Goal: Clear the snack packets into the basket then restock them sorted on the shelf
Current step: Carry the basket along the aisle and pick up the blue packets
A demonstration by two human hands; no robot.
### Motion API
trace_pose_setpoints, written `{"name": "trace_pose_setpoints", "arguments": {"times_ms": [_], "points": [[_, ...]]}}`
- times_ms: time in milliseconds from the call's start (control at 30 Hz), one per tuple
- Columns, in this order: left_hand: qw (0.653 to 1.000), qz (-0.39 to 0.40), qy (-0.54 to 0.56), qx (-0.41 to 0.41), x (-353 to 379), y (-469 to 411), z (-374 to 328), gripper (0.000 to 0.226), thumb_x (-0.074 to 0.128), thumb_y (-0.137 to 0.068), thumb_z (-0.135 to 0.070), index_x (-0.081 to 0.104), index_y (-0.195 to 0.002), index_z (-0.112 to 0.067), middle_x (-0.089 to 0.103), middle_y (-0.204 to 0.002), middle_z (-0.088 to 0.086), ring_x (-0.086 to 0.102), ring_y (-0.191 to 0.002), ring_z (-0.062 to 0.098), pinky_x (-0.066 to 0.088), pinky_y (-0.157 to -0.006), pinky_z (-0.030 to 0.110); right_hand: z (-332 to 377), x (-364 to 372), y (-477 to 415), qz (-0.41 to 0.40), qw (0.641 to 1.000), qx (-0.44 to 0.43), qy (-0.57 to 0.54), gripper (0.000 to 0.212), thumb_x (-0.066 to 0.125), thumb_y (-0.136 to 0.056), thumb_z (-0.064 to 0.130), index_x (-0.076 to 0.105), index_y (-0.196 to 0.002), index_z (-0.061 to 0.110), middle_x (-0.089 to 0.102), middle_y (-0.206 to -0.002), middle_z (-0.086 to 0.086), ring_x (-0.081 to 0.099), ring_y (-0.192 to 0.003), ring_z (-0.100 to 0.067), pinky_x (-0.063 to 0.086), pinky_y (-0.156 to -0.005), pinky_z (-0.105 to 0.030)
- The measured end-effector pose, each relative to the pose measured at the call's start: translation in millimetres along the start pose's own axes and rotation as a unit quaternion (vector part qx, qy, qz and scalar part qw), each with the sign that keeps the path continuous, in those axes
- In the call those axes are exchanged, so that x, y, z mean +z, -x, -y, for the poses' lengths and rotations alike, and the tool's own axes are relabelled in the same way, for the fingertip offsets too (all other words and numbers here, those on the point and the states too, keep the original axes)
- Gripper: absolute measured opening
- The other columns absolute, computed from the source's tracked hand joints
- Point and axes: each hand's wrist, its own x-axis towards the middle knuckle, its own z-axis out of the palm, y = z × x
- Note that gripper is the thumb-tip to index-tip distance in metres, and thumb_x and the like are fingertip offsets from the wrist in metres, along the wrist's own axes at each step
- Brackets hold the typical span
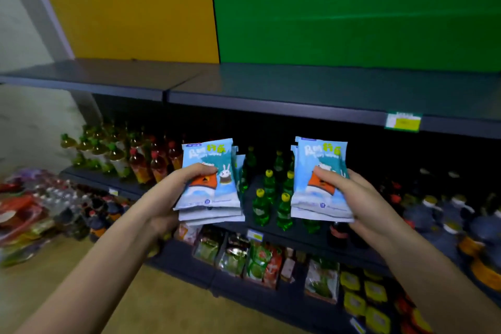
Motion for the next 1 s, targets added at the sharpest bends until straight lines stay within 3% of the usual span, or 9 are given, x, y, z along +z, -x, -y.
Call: {"name": "trace_pose_setpoints", "arguments": {"times_ms": [33,100,167,333,533,633,800,900,1000], "points": [[1.000,0.008,-0.013,0.008,-14.3,-6.0,-12.8,0.042,0.085,-0.051,-0.015,0.060,-0.084,-0.005,0.063,-0.044,0.004,0.058,-0.037,0.009,0.050,-0.046,0.017,9.5,14.3,-9.0,-0.005,1.000,-0.012,-0.009,0.039,0.068,-0.074,0.030,0.064,-0.111,0.016,0.074,-0.099,-0.002,0.071,-0.086,-0.018,0.055,-0.074,-0.027],[1.000,0.028,0.011,0.001,-34.1,-15.7,-35.4,0.032,0.074,-0.061,-0.019,0.066,-0.089,-0.005,0.072,-0.066,0.009,0.065,-0.055,0.017,0.055,-0.063,0.024,29.8,40.8,-26.0,-0.012,0.999,-0.032,-0.016,0.019,0.063,-0.082,0.022,0.067,-0.099,0.013,0.075,-0.083,0.000,0.071,-0.072,-0.014,0.057,-0.065,-0.021],[0.998,0.039,0.037,0.022,-52.6,-23.4,-53.9,0.018,0.063,-0.075,-0.023,0.068,-0.081,-0.007,0.071,-0.073,0.009,0.066,-0.056,0.021,0.056,-0.058,0.027,49.8,61.5,-44.0,-0.016,0.999,-0.037,-0.024,0.012,0.060,-0.086,0.019,0.068,-0.090,0.011,0.073,-0.072,-0.001,0.069,-0.061,-0.012,0.055,-0.059,-0.018],[0.996,0.046,0.026,0.073,-76.0,-77.6,-109.6,0.023,0.057,-0.082,-0.023,0.069,-0.067,-0.011,0.071,-0.068,0.005,0.064,-0.058,0.019,0.054,-0.061,0.026,95.1,90.6,-109.0,-0.041,0.999,-0.011,-0.001,0.015,0.065,-0.082,0.023,0.068,-0.078,0.009,0.070,-0.059,-0.005,0.066,-0.048,-0.015,0.055,-0.052,-0.023],[0.996,0.034,0.018,0.082,-86.2,-170.8,-160.3,0.034,0.052,-0.081,-0.022,0.061,-0.050,-0.016,0.064,-0.050,0.001,0.059,-0.041,0.017,0.053,-0.051,0.023,117.2,103.0,-216.2,-0.071,0.997,-0.018,0.029,0.016,0.069,-0.080,0.023,0.064,-0.085,0.009,0.068,-0.051,-0.002,0.064,-0.042,-0.013,0.054,-0.047,-0.024],[0.997,0.027,0.011,0.071,-88.4,-222.1,-178.6,0.019,0.050,-0.079,-0.018,0.060,-0.064,-0.012,0.065,-0.055,0.005,0.061,-0.043,0.019,0.054,-0.049,0.023,119.5,102.8,-273.8,-0.081,0.995,-0.018,0.049,0.017,0.069,-0.079,0.024,0.064,-0.088,0.010,0.068,-0.052,0.000,0.064,-0.043,-0.011,0.053,-0.049,-0.020],[0.998,0.000,-0.028,0.053,-94.1,-301.4,-195.2,0.030,0.056,-0.082,-0.022,0.062,-0.053,-0.018,0.065,-0.049,0.001,0.061,-0.041,0.015,0.053,-0.047,0.018,120.0,106.8,-350.4,-0.112,0.988,-0.012,0.101,0.011,0.064,-0.080,0.021,0.061,-0.074,0.012,0.063,-0.044,0.002,0.059,-0.043,-0.013,0.047,-0.059,-0.026],[0.999,-0.013,-0.018,0.045,-97.0,-340.3,-202.2,0.021,0.060,-0.083,-0.023,0.064,-0.063,-0.018,0.067,-0.050,0.000,0.063,-0.041,0.013,0.052,-0.046,0.018,119.9,111.5,-387.7,-0.141,0.986,-0.006,0.093,0.011,0.055,-0.081,0.019,0.056,-0.071,0.013,0.061,-0.041,0.001,0.057,-0.051,-0.019,0.045,-0.059,-0.027],[0.999,-0.012,-0.029,0.030,-101.6,-372.3,-207.1,0.018,0.064,-0.082,-0.024,0.065,-0.066,-0.016,0.067,-0.052,0.000,0.062,-0.041,0.013,0.052,-0.046,0.019,116.9,116.2,-419.2,-0.164,0.980,-0.002,0.114,0.009,0.053,-0.084,0.018,0.056,-0.082,0.011,0.062,-0.048,-0.002,0.057,-0.040,-0.013,0.042,-0.044,-0.015]]}}
